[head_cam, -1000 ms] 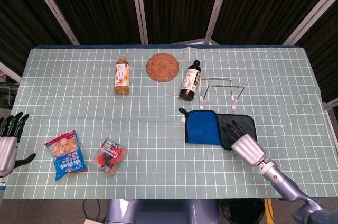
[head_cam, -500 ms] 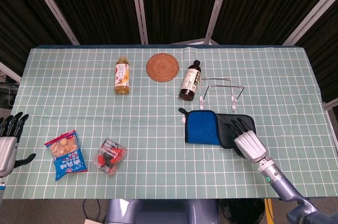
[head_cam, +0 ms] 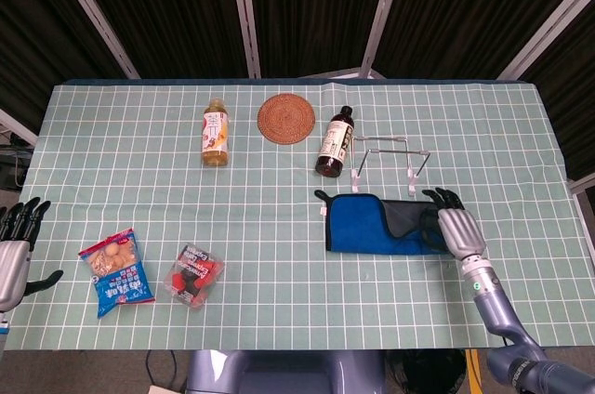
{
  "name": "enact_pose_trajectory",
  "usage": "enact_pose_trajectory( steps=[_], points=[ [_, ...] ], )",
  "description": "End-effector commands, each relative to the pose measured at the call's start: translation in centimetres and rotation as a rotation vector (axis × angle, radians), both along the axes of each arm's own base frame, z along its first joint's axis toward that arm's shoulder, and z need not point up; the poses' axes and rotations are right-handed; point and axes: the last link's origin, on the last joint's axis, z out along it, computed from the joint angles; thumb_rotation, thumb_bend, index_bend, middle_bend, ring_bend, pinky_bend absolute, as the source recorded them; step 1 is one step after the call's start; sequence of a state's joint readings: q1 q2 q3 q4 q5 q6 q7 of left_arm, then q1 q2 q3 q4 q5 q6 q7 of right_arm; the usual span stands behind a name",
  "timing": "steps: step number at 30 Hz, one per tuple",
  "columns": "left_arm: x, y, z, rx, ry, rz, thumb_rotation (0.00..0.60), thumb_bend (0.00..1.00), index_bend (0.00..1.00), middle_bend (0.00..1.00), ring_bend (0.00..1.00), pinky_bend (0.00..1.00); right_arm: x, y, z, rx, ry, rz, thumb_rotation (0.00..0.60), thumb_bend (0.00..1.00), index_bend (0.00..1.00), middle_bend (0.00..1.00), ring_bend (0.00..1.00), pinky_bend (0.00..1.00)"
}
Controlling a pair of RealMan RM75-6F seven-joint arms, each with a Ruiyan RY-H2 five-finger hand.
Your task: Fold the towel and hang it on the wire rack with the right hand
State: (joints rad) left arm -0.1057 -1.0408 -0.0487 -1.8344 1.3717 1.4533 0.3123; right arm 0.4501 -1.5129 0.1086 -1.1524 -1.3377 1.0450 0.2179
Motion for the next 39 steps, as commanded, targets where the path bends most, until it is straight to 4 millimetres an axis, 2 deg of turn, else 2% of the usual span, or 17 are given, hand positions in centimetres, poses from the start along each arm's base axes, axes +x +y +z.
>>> enact_pose_trajectory(
  steps=[1, 13, 19, 21, 22, 24, 26, 28, 34, 39],
  points=[
    [0.0, 0.0, 0.0, 0.000, 0.001, 0.001, 0.600, 0.00, 0.00, 0.00, 0.00, 0.00, 0.1, -0.7, 0.3, -0.016, -0.015, -0.035, 0.600, 0.41, 0.59, 0.10, 0.00, 0.00],
    [-0.2, 0.1, -0.1, -0.003, 0.005, 0.009, 0.600, 0.00, 0.00, 0.00, 0.00, 0.00, -0.6, -2.8, 0.7, -0.089, -0.130, -0.242, 0.600, 0.41, 0.59, 0.10, 0.00, 0.01],
    [-0.1, 0.1, -0.2, -0.006, 0.007, 0.010, 0.600, 0.00, 0.00, 0.00, 0.00, 0.00, -1.1, -3.5, 0.4, -0.108, -0.118, -0.290, 0.600, 0.41, 0.59, 0.10, 0.00, 0.02],
    [-0.1, 0.1, -0.2, -0.006, 0.008, 0.010, 0.600, 0.00, 0.00, 0.00, 0.00, 0.00, -1.3, -3.7, 0.3, -0.113, -0.110, -0.297, 0.600, 0.39, 0.59, 0.10, 0.00, 0.02],
    [-0.2, 0.1, -0.2, -0.006, 0.008, 0.011, 0.600, 0.00, 0.00, 0.00, 0.00, 0.00, -1.5, -3.8, 0.3, -0.118, -0.090, -0.301, 0.600, 0.35, 0.59, 0.10, 0.00, 0.02],
    [-0.2, 0.1, -0.2, -0.006, 0.009, 0.013, 0.600, 0.00, 0.00, 0.00, 0.00, 0.00, -1.7, -3.9, 0.1, -0.114, -0.080, -0.303, 0.600, 0.20, 0.45, 0.09, 0.00, 0.01],
    [-0.2, 0.2, -0.2, -0.007, 0.008, 0.015, 0.600, 0.00, 0.00, 0.00, 0.00, 0.00, -1.6, -3.9, 0.2, -0.133, -0.072, -0.281, 0.600, 0.02, 0.14, 0.03, 0.00, 0.00],
    [-0.3, 0.2, -0.2, -0.007, 0.008, 0.016, 0.600, 0.00, 0.00, 0.00, 0.00, 0.00, -1.4, -3.9, 0.4, -0.160, -0.067, -0.244, 0.600, 0.00, 0.02, 0.00, 0.00, 0.00],
    [-0.3, 0.2, 0.0, -0.005, 0.002, 0.015, 0.600, 0.00, 0.00, 0.00, 0.00, 0.00, 0.6, -3.4, 1.9, -0.256, -0.092, -0.048, 0.600, 0.00, 0.00, 0.00, 0.00, 0.00],
    [-0.3, 0.1, 0.2, 0.000, -0.006, 0.009, 0.600, 0.00, 0.00, 0.00, 0.00, 0.00, 3.7, -2.4, 2.9, -0.177, -0.087, 0.174, 0.600, 0.00, 0.00, 0.00, 0.00, 0.00]
  ],
)
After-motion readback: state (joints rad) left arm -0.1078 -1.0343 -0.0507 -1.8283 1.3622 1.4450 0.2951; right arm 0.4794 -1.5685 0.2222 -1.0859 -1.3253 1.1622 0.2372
